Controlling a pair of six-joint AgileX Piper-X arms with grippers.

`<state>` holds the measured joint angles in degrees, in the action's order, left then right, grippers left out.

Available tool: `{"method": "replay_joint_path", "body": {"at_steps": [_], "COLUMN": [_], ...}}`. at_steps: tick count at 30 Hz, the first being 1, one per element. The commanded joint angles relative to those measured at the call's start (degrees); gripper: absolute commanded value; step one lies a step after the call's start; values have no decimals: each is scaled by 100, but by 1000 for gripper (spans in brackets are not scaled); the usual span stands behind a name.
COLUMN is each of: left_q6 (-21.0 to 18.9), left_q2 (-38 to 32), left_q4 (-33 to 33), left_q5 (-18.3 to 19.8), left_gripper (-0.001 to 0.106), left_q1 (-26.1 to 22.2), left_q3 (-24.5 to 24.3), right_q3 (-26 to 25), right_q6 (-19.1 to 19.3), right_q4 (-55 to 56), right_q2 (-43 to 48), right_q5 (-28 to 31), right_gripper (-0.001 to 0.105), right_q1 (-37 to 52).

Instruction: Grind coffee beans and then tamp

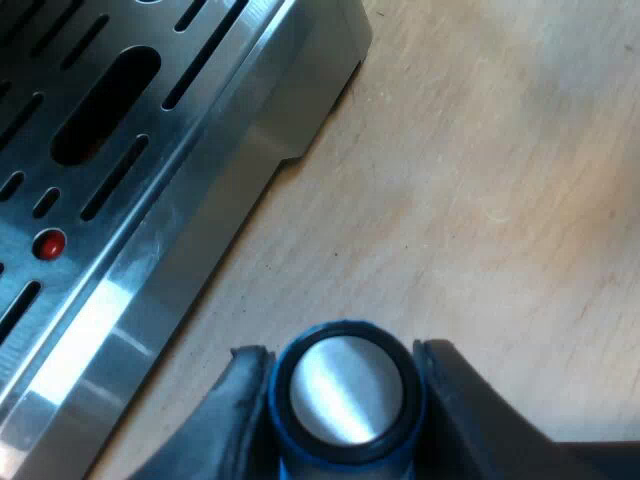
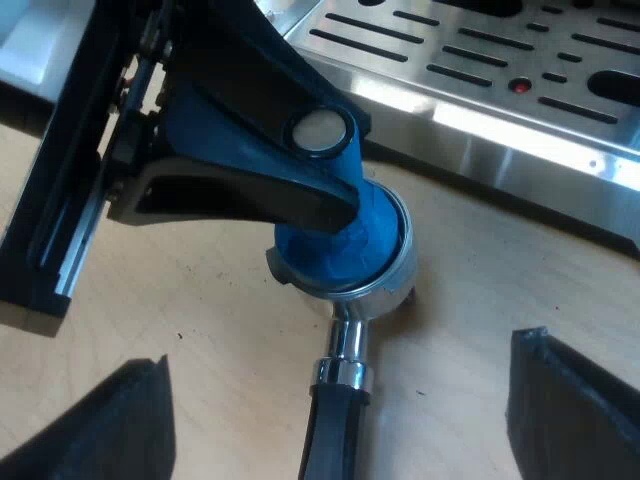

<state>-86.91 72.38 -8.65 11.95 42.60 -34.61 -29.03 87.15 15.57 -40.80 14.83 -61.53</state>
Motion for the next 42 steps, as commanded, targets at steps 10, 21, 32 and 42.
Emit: {"method": "replay_joint_path", "body": {"at_steps": [10,21,32,42], "left_q6": [21,21,-174,-174], "left_q2": [11,11,11,11], "left_q4": [685,1056,990,1003], "left_q5": [-99,-60,117,57], "left_gripper": [1,1,1,1], "left_q1": [4,4,4,4], "left_q3": [499,1371,1807,1807], "right_q3": [-14,-14,-14,-14], "right_q6": [47,47,47,47], "right_q4": [-35,-35,-35,-35], "right_q2": [46,46,46,46], "right_q5": [-8,-8,-8,-8], "right_gripper": [70,70,70,70], "right_q1": [23,23,23,23]}}
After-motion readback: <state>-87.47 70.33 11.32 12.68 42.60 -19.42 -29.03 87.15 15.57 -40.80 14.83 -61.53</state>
